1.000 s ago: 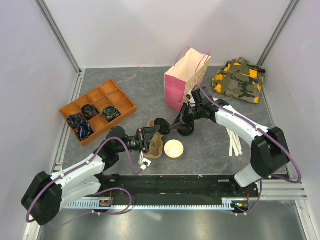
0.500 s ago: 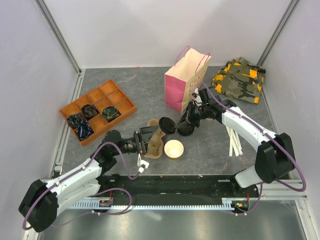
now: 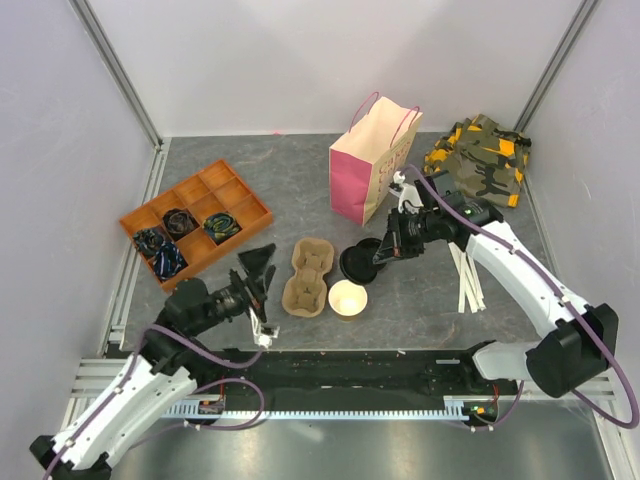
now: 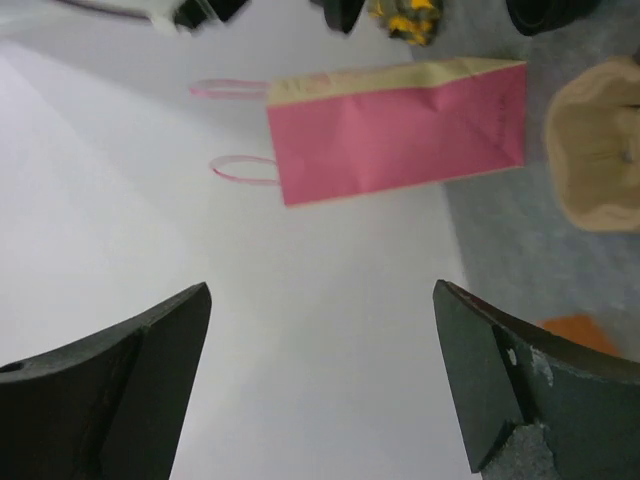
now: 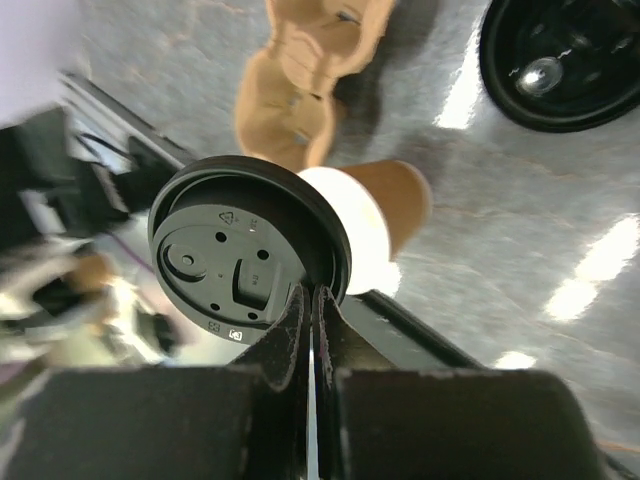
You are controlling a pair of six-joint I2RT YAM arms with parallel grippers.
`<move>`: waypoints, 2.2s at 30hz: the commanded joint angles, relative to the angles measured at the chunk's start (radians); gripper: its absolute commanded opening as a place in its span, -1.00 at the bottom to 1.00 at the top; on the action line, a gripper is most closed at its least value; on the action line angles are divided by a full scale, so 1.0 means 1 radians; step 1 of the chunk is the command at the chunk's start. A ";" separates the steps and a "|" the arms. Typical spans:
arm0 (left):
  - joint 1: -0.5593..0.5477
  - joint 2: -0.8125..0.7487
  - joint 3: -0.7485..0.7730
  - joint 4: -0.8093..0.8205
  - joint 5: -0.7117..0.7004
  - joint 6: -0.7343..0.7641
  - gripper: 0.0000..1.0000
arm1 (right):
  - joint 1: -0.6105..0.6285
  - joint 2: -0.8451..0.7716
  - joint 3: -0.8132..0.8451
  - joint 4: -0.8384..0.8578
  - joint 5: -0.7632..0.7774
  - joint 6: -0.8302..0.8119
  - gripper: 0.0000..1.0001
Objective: Pack the takeout coffee
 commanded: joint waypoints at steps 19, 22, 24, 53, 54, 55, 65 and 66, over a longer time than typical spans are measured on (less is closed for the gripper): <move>0.464 0.335 0.679 -0.457 0.213 -2.139 0.99 | 0.415 0.253 0.308 -0.251 0.377 -0.681 -1.00; 0.556 0.338 0.646 -0.422 0.271 -2.234 1.00 | 0.429 0.300 0.354 -0.279 0.386 -0.692 -1.00; 0.578 0.337 0.629 -0.411 0.279 -2.241 1.00 | 0.434 0.317 0.368 -0.291 0.396 -0.703 -1.00; 0.581 0.392 0.601 -0.343 0.310 -2.274 1.00 | 0.441 0.371 0.358 -0.242 0.375 -0.732 -1.00; 0.581 0.393 0.602 -0.343 0.312 -2.274 1.00 | 0.441 0.373 0.357 -0.241 0.373 -0.734 -1.00; 0.581 0.396 0.602 -0.343 0.313 -2.274 1.00 | 0.441 0.373 0.355 -0.239 0.372 -0.737 -1.00; 0.581 0.406 0.605 -0.342 0.318 -2.274 1.00 | 0.441 0.368 0.323 -0.242 0.361 -0.749 -1.00; 0.581 0.407 0.605 -0.340 0.318 -2.276 1.00 | 0.441 0.368 0.322 -0.241 0.363 -0.750 -1.00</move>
